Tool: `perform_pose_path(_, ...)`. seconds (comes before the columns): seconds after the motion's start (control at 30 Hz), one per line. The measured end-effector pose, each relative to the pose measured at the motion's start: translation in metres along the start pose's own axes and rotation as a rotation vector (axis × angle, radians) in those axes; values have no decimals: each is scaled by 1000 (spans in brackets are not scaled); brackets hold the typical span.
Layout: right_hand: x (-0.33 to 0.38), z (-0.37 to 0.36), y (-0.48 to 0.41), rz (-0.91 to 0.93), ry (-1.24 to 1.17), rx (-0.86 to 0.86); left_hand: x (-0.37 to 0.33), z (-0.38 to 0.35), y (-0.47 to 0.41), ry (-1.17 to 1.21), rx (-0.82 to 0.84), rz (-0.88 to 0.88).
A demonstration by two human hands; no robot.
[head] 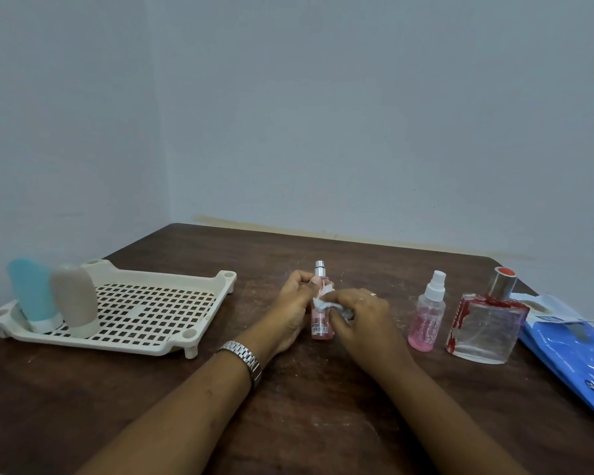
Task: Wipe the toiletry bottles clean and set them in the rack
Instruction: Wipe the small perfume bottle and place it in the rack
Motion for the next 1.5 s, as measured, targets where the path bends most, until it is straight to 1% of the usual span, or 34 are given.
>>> perform_pose_path(0.13,1,1,2,31,38,57,1,-1,-1,17,-9,3)
perform_pose_path(0.27,2,1,3,50,71,42,0,-1,-1,45,2,11)
perform_pose_path(0.4,7,-2,2,93,56,10,-2,-2,1,18,9,22)
perform_pose_path(0.5,7,0,1,49,20,19,-2,-2,2,31,10,17)
perform_pose_path(0.63,4,5,-1,-40,-32,101,-4,-2,4,31,17,-5)
perform_pose_path(0.8,-4,11,-4,-77,-109,13,-5,-4,7,-1,43,-29)
perform_pose_path(0.9,-3,11,-5,-56,-113,-34,-4,-3,6,-22,41,-16)
perform_pose_path(1.1,-5,4,-2,-14,-50,47,-2,-2,3,13,16,-6)
perform_pose_path(1.3,-3,8,1,12,-45,83,-4,-1,5,55,27,-4)
perform_pose_path(1.5,-3,7,-2,39,-23,76,-4,-1,7,-3,7,-13)
Point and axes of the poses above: each hand's wrist, its own y-axis away from the middle knuckle, its own z-axis out of the back of the hand, x = y × z, the point moved 1 cm from there along -y, towards the middle knuckle, and after that the axes turned 12 degrees about -x, right-handed, at the moved point
